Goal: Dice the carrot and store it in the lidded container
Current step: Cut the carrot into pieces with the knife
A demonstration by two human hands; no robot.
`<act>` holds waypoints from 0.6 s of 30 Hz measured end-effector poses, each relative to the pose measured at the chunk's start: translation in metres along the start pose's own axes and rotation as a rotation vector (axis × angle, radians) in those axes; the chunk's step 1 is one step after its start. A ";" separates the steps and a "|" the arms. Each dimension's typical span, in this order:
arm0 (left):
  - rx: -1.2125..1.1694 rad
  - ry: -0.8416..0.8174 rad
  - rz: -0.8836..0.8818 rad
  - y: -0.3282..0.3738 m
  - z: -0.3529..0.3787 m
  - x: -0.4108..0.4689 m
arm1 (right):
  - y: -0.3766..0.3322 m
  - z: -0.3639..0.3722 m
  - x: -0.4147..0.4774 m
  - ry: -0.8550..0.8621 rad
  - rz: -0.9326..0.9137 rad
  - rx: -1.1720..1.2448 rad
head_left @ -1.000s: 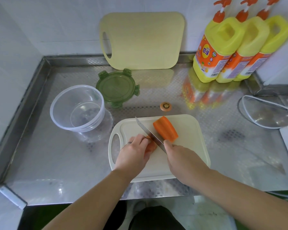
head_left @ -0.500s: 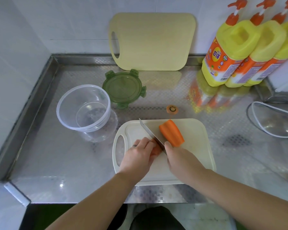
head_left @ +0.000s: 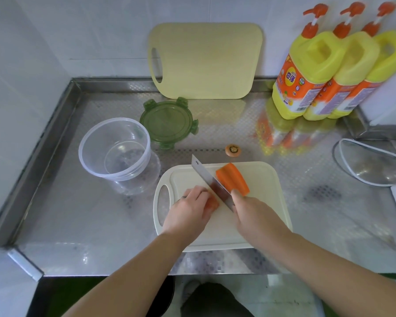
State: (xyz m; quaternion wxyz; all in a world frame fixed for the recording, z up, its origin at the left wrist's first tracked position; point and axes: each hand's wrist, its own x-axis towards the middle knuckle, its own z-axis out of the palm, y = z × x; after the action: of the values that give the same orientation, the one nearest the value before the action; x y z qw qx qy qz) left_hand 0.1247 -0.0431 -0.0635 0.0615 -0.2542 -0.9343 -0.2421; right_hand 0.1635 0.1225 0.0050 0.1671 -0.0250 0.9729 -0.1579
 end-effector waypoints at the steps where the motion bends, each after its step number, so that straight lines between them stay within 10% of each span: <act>1: -0.001 0.000 -0.001 0.001 0.000 0.001 | -0.001 0.001 -0.001 -0.005 -0.005 -0.013; 18: -0.005 0.027 0.068 -0.008 0.004 0.003 | -0.010 0.004 -0.007 -0.058 -0.047 -0.097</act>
State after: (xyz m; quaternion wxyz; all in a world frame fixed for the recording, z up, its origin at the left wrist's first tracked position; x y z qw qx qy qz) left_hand 0.1181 -0.0460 -0.0696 0.0819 -0.2826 -0.9236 -0.2459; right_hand 0.1714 0.1127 0.0066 0.1903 -0.0604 0.9733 -0.1134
